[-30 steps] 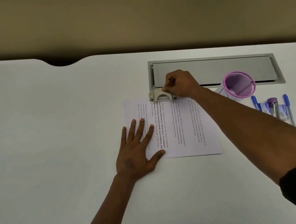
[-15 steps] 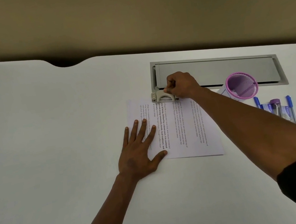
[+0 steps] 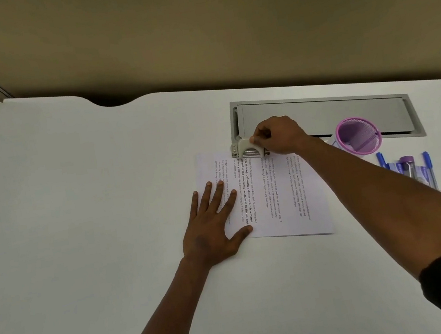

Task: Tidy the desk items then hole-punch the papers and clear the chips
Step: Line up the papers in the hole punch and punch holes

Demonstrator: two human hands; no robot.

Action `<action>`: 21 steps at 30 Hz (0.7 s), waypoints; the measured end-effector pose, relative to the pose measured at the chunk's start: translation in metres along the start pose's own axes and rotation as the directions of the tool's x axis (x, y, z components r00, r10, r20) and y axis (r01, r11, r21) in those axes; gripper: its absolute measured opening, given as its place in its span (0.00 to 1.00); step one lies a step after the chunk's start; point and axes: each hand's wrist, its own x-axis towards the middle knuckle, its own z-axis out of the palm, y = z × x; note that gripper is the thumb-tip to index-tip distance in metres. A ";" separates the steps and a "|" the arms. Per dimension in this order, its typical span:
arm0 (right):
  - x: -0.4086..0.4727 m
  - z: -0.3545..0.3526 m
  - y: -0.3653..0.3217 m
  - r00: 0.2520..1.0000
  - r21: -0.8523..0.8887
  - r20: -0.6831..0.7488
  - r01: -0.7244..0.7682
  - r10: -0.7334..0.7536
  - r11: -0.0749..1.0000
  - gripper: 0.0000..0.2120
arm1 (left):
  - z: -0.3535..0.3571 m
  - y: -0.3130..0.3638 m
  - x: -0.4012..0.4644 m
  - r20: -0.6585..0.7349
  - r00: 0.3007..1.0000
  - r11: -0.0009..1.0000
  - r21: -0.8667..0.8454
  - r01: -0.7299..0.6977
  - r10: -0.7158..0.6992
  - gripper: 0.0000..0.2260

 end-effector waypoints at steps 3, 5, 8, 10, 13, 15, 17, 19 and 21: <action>-0.004 0.001 -0.003 1.000 0.016 -0.003 0.015 -0.015 1.000 0.19 | -0.001 0.000 0.000 0.008 1.000 1.000 0.003 0.002 -0.002 0.39; -0.009 0.003 -0.004 0.999 0.060 -0.037 0.024 -0.021 0.998 0.19 | -0.001 0.000 0.000 0.010 1.000 1.000 0.002 0.005 -0.005 0.39; -0.024 0.011 -0.003 0.976 0.209 -0.215 0.002 0.044 0.978 0.17 | -0.001 0.000 0.000 0.006 1.000 1.000 -0.003 0.008 -0.008 0.39; -0.039 0.019 0.000 0.928 0.309 -0.354 0.003 0.113 0.951 0.16 | -0.001 0.000 -0.001 -0.002 1.000 1.000 -0.009 0.004 -0.004 0.39; -0.067 0.030 0.011 0.801 0.391 -0.531 -0.055 0.275 0.919 0.16 | -0.001 0.000 -0.001 -0.010 1.000 1.000 -0.021 0.002 -0.002 0.39; -0.080 0.033 0.023 0.763 0.348 -0.550 -0.161 0.339 0.924 0.19 | 0.000 0.000 -0.001 -0.011 1.000 0.999 -0.035 0.001 -0.002 0.39; -0.085 0.034 0.036 0.854 0.193 -0.436 -0.220 0.284 0.956 0.22 | 0.000 0.000 -0.001 -0.013 1.000 0.999 -0.051 -0.004 0.004 0.39; -0.085 0.033 0.044 0.949 0.052 -0.274 -0.145 0.153 0.988 0.24 | -0.001 0.001 -0.002 -0.021 1.000 0.997 -0.081 -0.004 0.002 0.39; -0.082 0.030 0.048 0.984 -0.017 -0.161 -0.084 0.080 0.996 0.25 | -0.003 0.001 -0.003 -0.037 0.999 0.993 -0.117 -0.004 0.000 0.39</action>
